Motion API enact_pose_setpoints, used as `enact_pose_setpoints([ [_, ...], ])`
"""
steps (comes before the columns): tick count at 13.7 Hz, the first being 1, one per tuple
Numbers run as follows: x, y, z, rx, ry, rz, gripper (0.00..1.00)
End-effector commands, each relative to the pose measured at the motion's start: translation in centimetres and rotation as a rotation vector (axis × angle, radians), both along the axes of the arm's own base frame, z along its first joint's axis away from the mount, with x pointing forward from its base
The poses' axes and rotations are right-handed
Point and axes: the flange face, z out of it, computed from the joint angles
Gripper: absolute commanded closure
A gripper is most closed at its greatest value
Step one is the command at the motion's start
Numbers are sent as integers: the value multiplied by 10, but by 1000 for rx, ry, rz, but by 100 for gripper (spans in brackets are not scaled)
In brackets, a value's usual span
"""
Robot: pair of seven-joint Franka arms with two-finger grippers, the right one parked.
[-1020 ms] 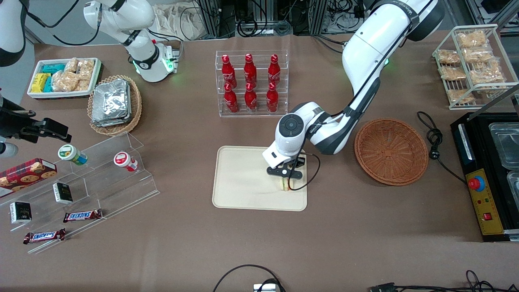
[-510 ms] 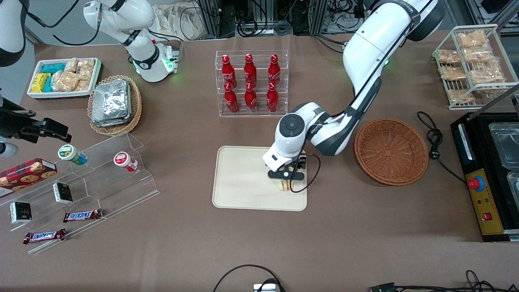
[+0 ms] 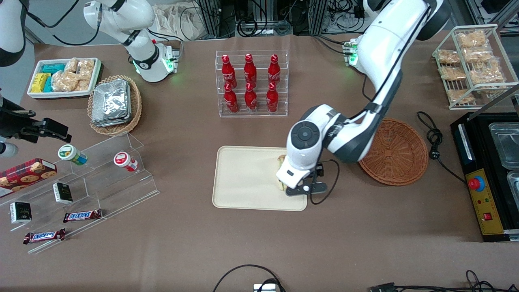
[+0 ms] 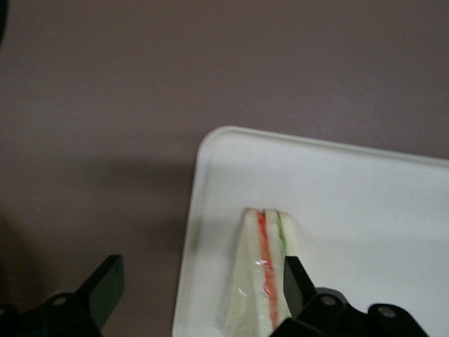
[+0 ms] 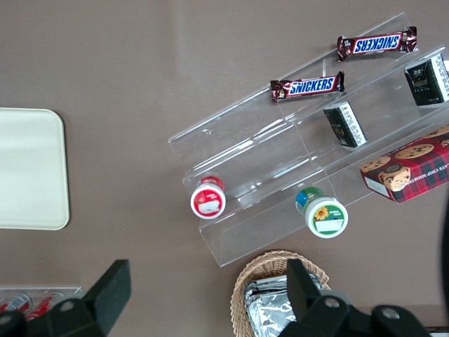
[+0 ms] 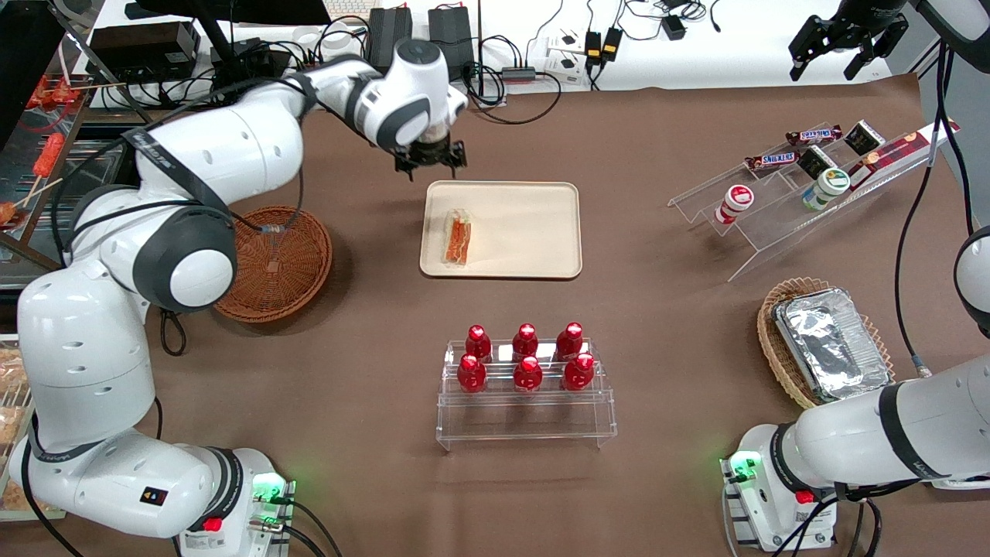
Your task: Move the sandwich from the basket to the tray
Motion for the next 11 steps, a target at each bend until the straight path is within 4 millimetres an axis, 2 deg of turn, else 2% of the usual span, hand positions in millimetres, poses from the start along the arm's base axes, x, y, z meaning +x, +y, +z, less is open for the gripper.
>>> enact_pose_setpoints([
  [1, 17, 40, 35, 20, -15, 88, 0],
  [4, 25, 90, 63, 81, 26, 138, 0],
  [6, 25, 107, 86, 86, 15, 158, 0],
  [7, 27, 124, 93, 91, 14, 182, 0],
  [8, 23, 129, 99, 97, 8, 185, 0],
  [9, 19, 145, 105, 106, 4, 193, 0],
  [11, 6, 172, 123, 131, 7, 104, 0],
])
